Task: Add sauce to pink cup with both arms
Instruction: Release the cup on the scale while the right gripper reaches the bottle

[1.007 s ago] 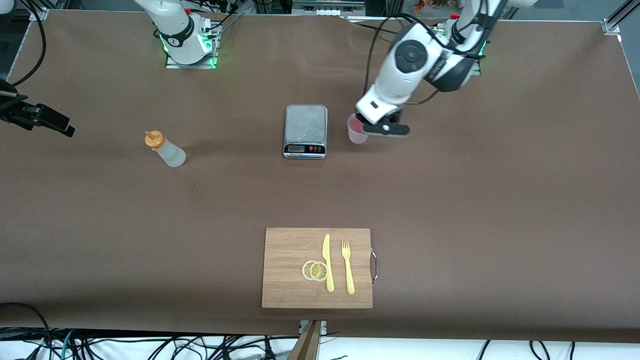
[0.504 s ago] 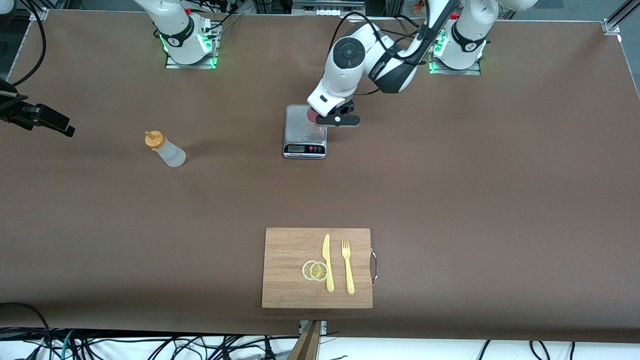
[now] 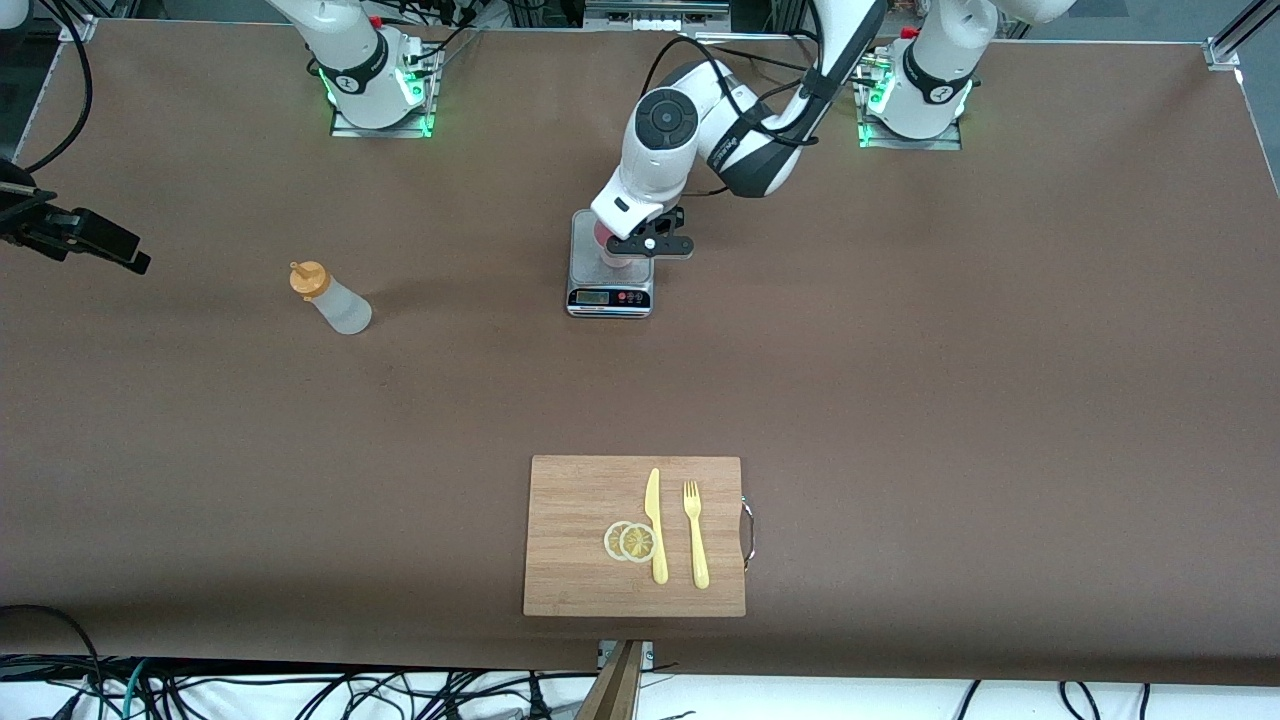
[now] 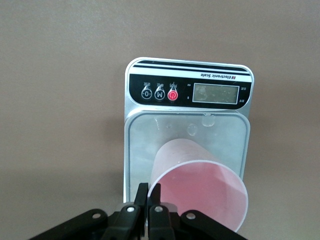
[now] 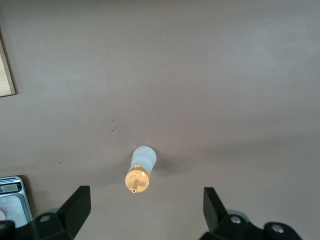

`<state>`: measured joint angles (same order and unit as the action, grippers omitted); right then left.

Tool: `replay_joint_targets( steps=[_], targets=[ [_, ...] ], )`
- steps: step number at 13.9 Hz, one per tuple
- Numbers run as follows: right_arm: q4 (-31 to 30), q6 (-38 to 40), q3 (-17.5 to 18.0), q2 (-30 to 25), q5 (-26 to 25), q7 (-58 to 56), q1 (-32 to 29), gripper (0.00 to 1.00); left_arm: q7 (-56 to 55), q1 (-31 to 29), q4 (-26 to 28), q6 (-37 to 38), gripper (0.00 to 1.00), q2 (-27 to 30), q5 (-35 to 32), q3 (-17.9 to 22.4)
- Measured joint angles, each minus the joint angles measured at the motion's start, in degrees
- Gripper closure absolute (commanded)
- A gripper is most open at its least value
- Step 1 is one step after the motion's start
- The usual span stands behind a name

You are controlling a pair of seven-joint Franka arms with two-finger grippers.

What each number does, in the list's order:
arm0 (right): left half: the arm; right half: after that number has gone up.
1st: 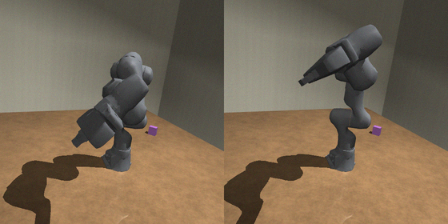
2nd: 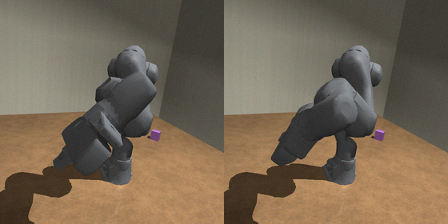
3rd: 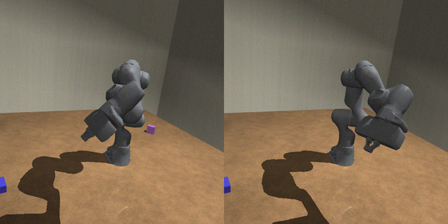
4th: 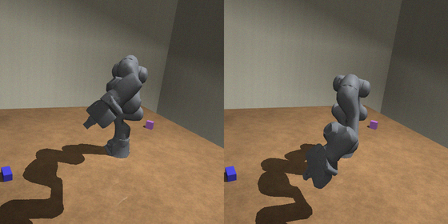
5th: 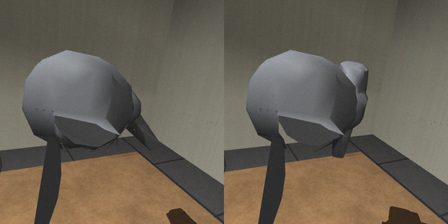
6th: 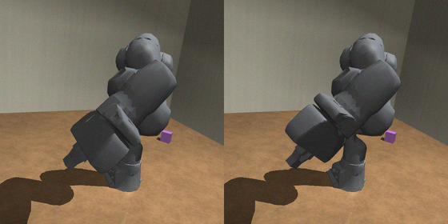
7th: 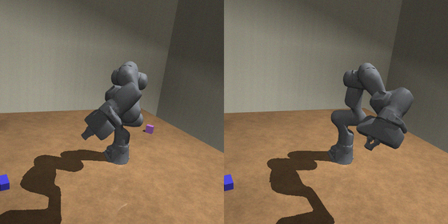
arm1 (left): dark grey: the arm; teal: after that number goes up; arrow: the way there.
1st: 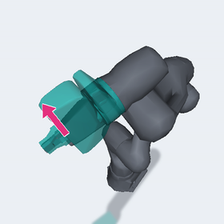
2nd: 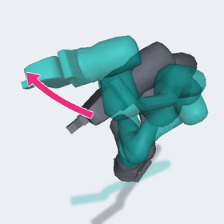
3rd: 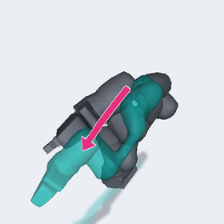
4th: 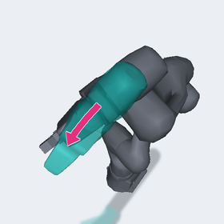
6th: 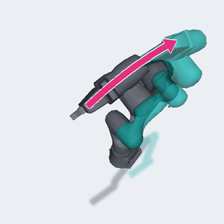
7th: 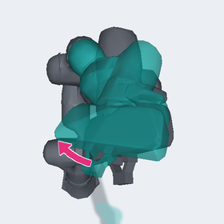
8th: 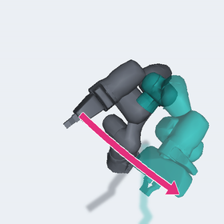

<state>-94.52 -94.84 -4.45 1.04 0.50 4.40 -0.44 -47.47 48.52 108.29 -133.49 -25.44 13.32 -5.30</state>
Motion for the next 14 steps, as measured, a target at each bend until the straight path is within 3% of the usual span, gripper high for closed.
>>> replay_joint_targets(
  steps=[1, 2, 4, 6, 10, 14],
  targets=[
    [-0.06, 0.0, 0.01, 0.22, 0.0, 0.0, 0.01, 0.0, -0.09, 0.15, -0.17, 0.0, 0.35, -0.04, 0.0, 0.01],
    [-0.12, 0.02, 0.05, 0.65, 0.03, -0.19, 0.03, 0.0, -0.17, 0.25, -0.23, 0.0, 0.0, -0.12, 0.0, 0.01],
    [-0.33, 0.03, 0.26, 2.29, 0.06, -4.42, 0.1, 0.0, -0.24, 0.31, -0.53, -0.05, 0.0, -0.34, 0.0, 0.0],
    [-0.52, -0.02, 0.2, 4.57, 1.0, -16.3, -0.08, 0.0, -0.32, 0.29, -2.01, 0.23, 0.0, -0.31, 0.14, 0.13],
    [-1.48, -0.02, -0.75, 10.1, 9.85, -48.56, -5.28, 0.0, -0.34, -1.77, -9.1, 10.23, 0.0, 1.72, 0.62, 1.72],
    [-5.03, 0.79, -1.17, 13.74, 22.15, -78.19, -12.91, 0.0, 6.5, -5.18, -14.82, 22.95, 0.0, 7.48, 0.62, 8.34]
  ],
)
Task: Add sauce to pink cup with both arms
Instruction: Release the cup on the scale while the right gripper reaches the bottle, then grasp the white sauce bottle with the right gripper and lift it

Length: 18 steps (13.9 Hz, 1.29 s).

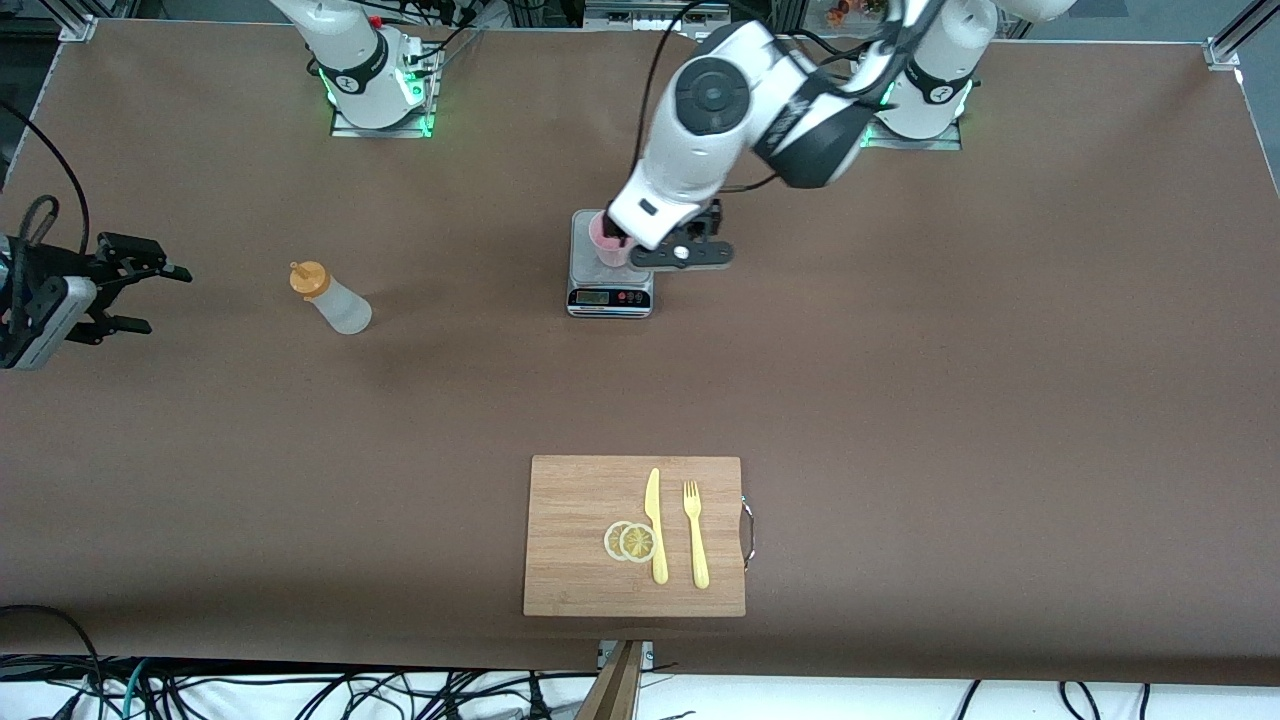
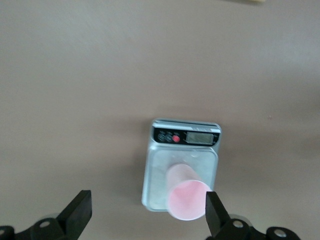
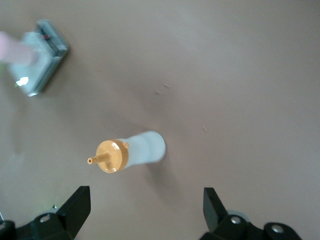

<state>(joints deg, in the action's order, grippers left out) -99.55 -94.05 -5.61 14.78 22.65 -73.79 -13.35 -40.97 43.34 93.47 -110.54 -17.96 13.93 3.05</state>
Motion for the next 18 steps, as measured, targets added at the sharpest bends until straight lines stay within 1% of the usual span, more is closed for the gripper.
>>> replay_joint_targets(
  steps=[1, 4, 7, 9, 10, 12, 14, 16, 18],
  targets=[
    [-1.25, 0.83, -0.21, 1.26, 3.32, -7.82, -1.47, 0.0, 3.44, -1.38, -0.31, 2.3, 0.0, 1.51, 0.0, 1.58],
    [-3.47, 3.38, -2.64, 6.28, 10.1, -28.45, -3.29, 0.0, 12.33, -7.17, -0.42, 7.87, 0.0, 5.03, -0.32, 4.94],
    [-3.89, 7.2, -4.87, 12.51, 18.26, -45.71, -3.85, 0.0, 17.28, -15.17, -0.52, 11.44, 0.0, 7.8, -3.26, 5.61],
    [-3.95, 8.43, -5.23, 17.12, 22.79, -56.43, -3.96, 0.0, 20.6, -21.69, -0.75, 13.63, 0.0, 9.81, -3.77, 5.75],
    [-3.96, 8.91, -5.24, 19.31, 24.25, -60.85, -3.99, 0.0, 23.72, -24.82, -0.98, 15.12, 0.0, 10.77, -3.81, 5.79],
    [-3.95, 10.66, -5.28, 23.27, 27.0, -67.98, -4.28, 0.0, 29.97, -30.61, -2.08, 19.06, 0.0, 12.22, -4.56, 5.77],
    [-3.91, 13.47, -5.3, 26.33, 30.01, -72.32, -4.55, 0.0, 35.16, -34.23, -3.55, 22.61, 0.0, 12.76, -6.85, 5.67],
    [-3.89, 16.57, -5.3, 28.97, 31.38, -75.95, -4.58, 0.0, 40.15, -36.71, -4.28, 24.53, 0.0, 12.88, -8.42, 5.34],
    [-3.87, 18.46, -5.28, 30.97, 31.59, -78.75, -4.5, 0.0, 43.67, -40.11, -4.54, 26.15, 0.0, 12.93, -8.69, 3.06]
  ],
)
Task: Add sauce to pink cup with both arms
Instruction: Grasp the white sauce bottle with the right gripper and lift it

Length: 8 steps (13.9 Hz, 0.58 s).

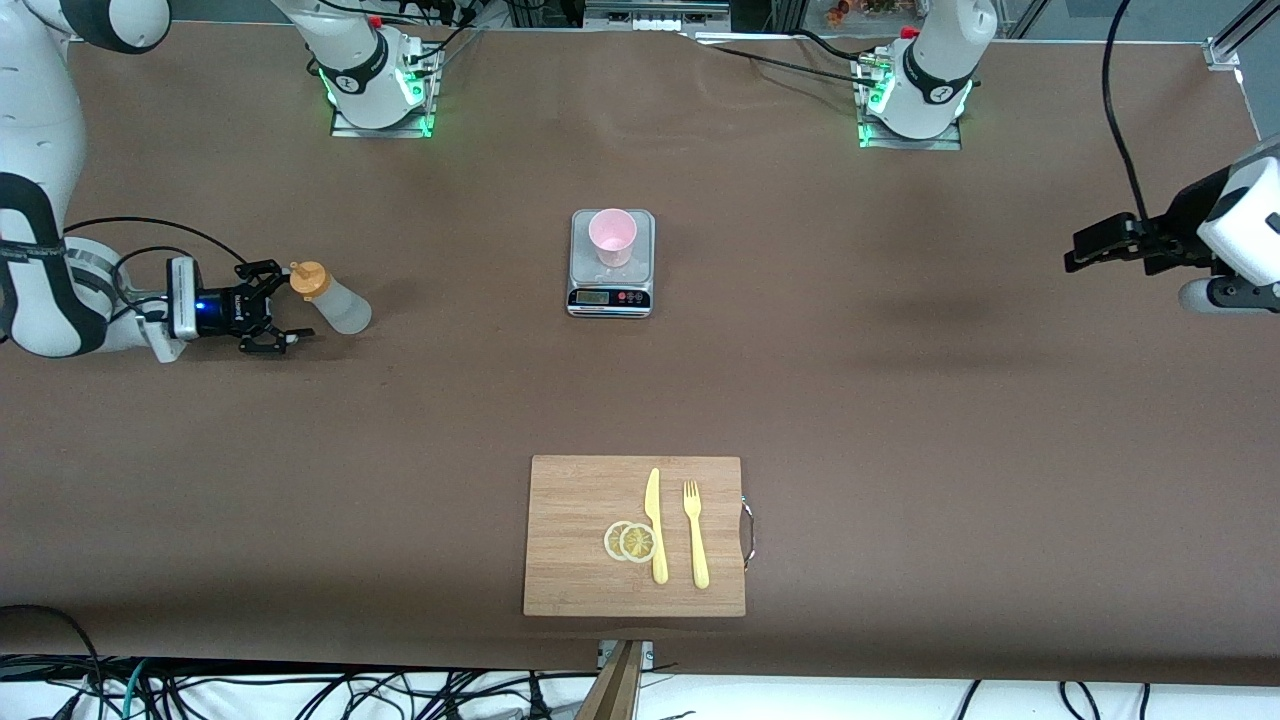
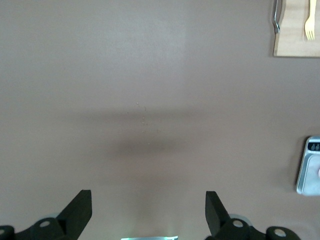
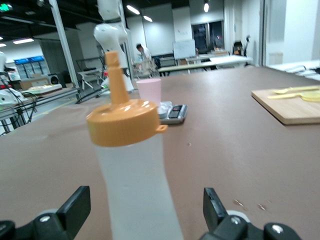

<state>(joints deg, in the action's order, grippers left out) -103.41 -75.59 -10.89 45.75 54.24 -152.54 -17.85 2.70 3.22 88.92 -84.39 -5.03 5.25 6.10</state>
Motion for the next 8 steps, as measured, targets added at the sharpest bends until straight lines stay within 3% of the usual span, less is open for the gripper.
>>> replay_joint_targets(
  steps=[4, 7, 8],
  targets=[
    [0.03, 1.92, 0.4, 2.46, 0.01, -1.76, 1.62, 0.0, 1.57, -3.41, -0.29, 2.64, 0.0, 1.05, -4.47, -5.38],
    [0.04, 1.99, 0.67, 3.38, 0.01, -1.78, 3.84, 0.0, 1.57, -3.42, -0.3, 3.73, 0.0, 1.45, -5.21, -6.63],
    [0.05, 2.0, 0.67, 3.44, 0.01, -1.77, 4.39, 0.05, 1.58, -3.46, -0.28, 3.75, 0.0, 1.39, -5.22, -6.63]
  ],
)
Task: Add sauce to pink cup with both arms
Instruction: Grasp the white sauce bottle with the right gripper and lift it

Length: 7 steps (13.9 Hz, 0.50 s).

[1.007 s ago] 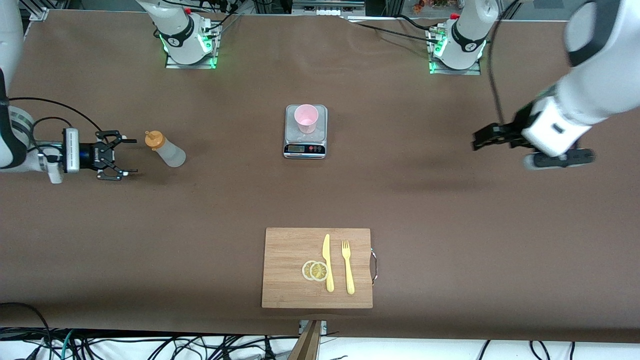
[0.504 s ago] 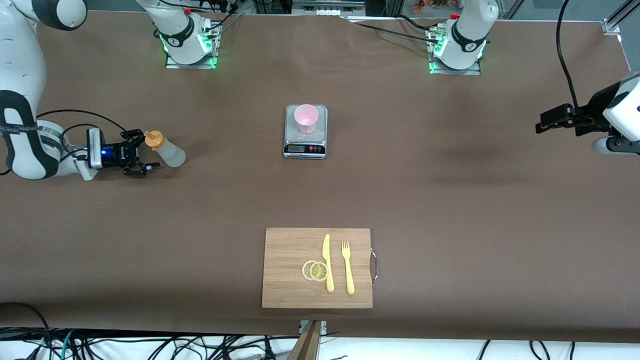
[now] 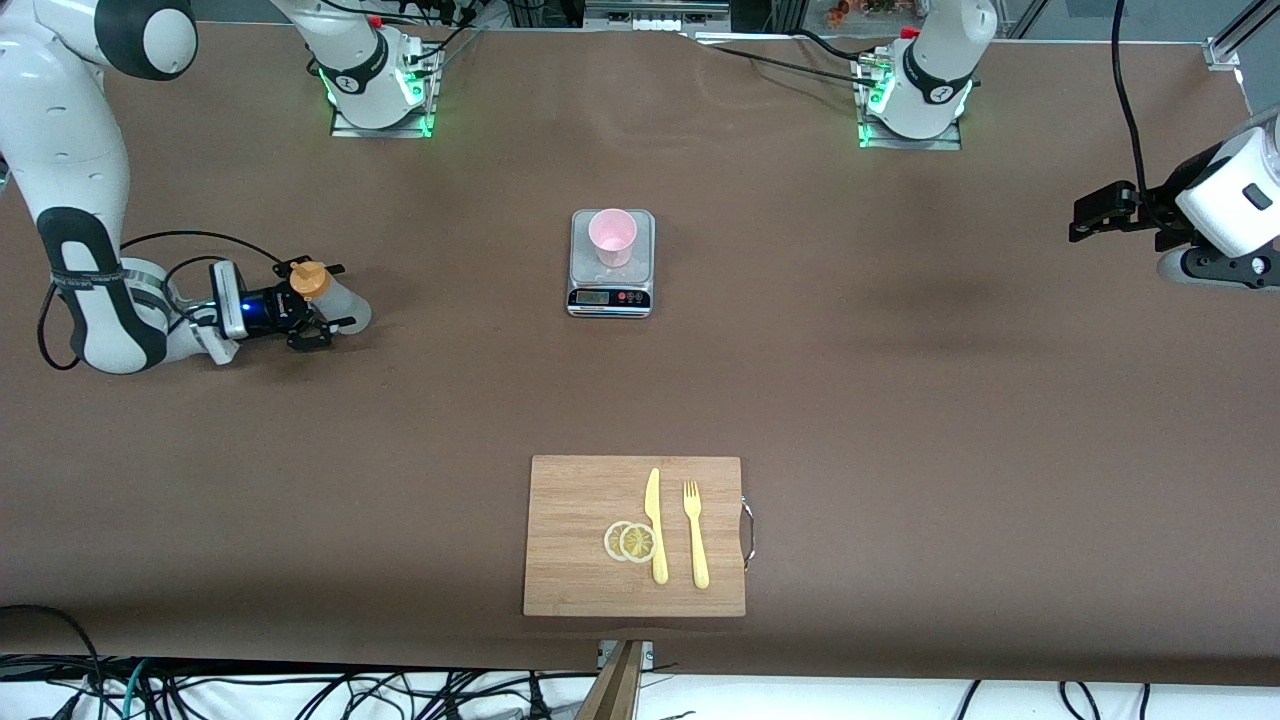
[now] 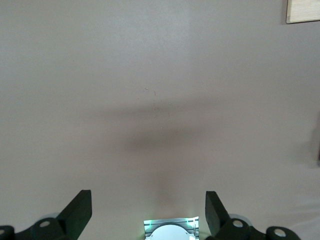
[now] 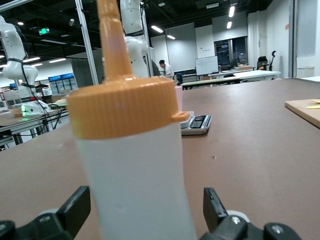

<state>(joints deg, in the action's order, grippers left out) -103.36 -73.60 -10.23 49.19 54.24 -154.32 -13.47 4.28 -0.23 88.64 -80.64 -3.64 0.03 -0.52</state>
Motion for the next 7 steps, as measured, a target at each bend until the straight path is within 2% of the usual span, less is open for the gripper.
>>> replay_joint_targets(
  steps=[1, 2, 4, 7],
  targets=[
    [0.06, 0.0, 0.0, 0.0, -0.02, 0.11, 0.35, 0.51, 0.0, -0.06, 0.0, 0.01, 0.0, -0.05, 0.0, 0.0],
    [0.2, 0.0, 0.0, 0.01, -0.08, 0.4, 0.53, 0.85, 0.01, -0.12, 0.01, 0.01, 0.0, -0.08, 0.0, 0.0],
    [0.98, 0.0, -0.01, 0.0, -0.37, 1.91, 0.65, 1.0, 0.02, -0.16, 0.0, 0.01, 0.0, -0.1, 0.0, 0.0],
    [2.45, 0.0, -0.01, 0.0, -1.32, 3.62, 1.51, 1.0, 0.04, -0.16, 0.0, 0.01, 0.0, -0.37, 0.0, -0.1]
  ],
)
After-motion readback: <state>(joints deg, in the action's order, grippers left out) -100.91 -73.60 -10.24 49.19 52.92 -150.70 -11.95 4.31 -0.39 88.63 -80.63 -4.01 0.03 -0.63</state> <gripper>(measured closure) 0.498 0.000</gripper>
